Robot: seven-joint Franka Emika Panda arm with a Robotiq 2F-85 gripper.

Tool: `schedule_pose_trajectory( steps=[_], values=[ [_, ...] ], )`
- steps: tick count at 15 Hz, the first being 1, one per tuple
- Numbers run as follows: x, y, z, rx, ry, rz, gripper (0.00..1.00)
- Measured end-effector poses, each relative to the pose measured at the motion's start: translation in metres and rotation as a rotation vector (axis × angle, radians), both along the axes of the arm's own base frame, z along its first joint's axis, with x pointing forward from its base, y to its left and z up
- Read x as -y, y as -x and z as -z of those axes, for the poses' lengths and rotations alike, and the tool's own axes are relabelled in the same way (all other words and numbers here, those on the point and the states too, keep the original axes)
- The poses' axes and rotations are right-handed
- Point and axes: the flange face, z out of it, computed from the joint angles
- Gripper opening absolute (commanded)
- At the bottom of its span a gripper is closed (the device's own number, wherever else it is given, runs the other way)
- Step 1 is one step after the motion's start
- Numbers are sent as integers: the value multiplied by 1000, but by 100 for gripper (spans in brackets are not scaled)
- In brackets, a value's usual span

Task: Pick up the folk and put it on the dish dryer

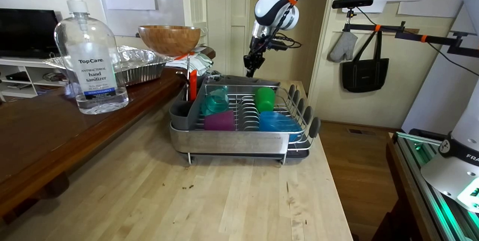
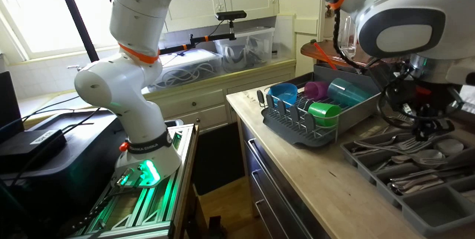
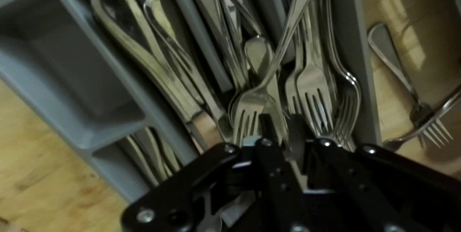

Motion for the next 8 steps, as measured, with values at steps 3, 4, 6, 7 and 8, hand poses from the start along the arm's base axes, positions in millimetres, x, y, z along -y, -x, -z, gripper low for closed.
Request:
schedule_pose_trajectory(
  steps=[3,4,6,7,8],
  values=[
    [-2,7,-22,32,15,-24,5],
    [-3,10,-24,33,15,-29,5],
    [-4,14,-24,28,13,-32,38],
    [-4,15,-21,23,11,-34,46],
    [-4,16,-18,18,8,-37,48]
  ],
)
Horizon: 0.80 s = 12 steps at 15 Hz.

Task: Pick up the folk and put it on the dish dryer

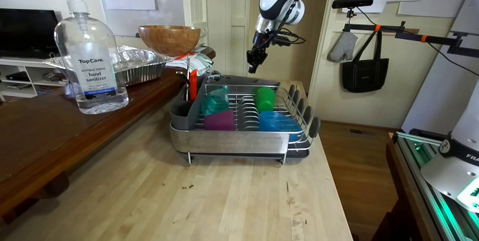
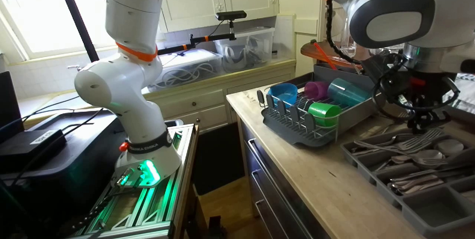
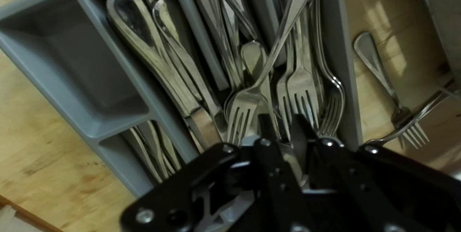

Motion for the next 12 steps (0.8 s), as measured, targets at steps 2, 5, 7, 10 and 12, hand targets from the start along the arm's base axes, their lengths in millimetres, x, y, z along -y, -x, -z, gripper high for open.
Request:
schedule_pose_trajectory(
  steps=[2,5,7,10,12],
  values=[
    [-1,1,10,-15,-6,-2,62],
    [-7,0,28,-38,-22,-6,84],
    [-11,-1,40,-56,-33,-9,99],
    [-15,-2,54,-83,-48,-2,100],
    [-14,-3,61,-104,-62,11,100]
  ],
)
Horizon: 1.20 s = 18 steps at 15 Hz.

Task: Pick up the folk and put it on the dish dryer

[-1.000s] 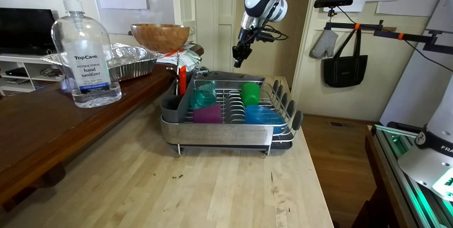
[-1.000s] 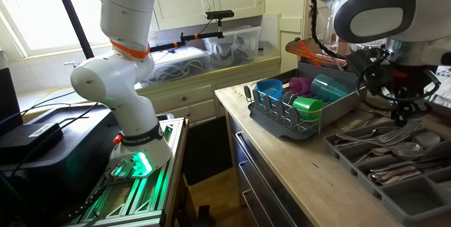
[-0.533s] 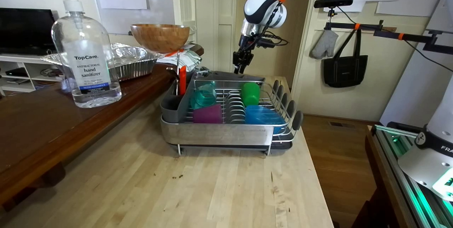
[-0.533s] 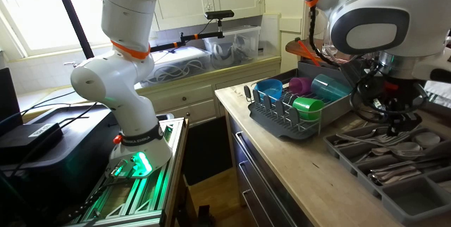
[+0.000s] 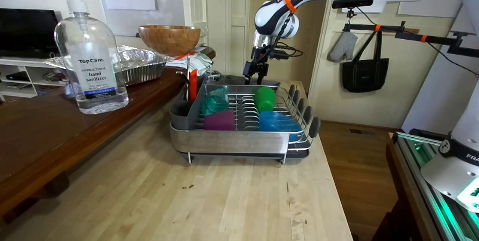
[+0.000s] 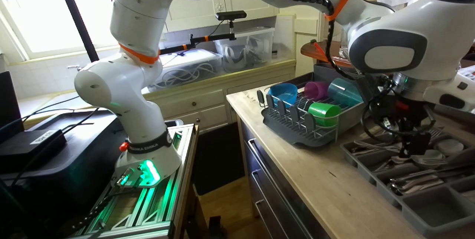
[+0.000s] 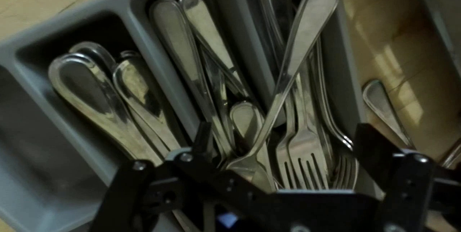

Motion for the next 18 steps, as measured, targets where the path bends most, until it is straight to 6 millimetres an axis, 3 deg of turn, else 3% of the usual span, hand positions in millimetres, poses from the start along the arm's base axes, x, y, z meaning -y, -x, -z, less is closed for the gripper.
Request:
schedule_pose_trajectory(
  steps=[11,18],
  values=[
    [5,0,-2,-24,-13,101,100],
    [-6,-5,0,-38,-22,165,100]
  ],
)
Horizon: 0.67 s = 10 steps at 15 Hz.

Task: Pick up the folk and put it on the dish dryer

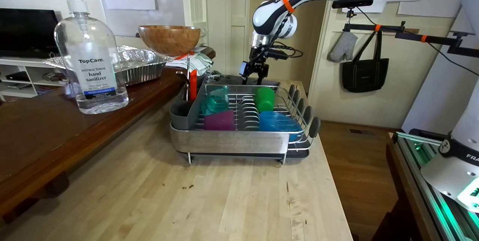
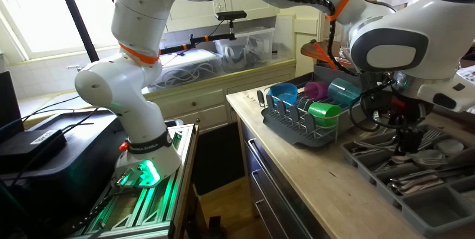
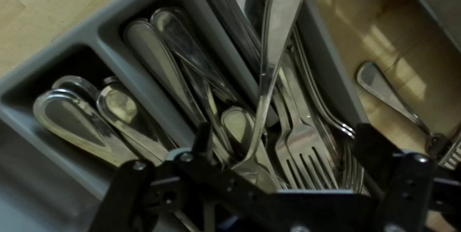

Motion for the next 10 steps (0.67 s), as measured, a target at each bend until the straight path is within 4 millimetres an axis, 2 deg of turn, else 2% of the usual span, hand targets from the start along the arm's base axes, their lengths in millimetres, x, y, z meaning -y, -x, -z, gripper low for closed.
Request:
schedule_pose_trajectory(
  steps=[4,5,9,10],
  values=[
    [0,0,-1,-3,-3,30,98],
    [0,-1,0,-6,-6,43,86],
    [-1,-6,6,-21,-20,97,68],
    [-1,-8,9,-26,-22,114,56]
  ],
)
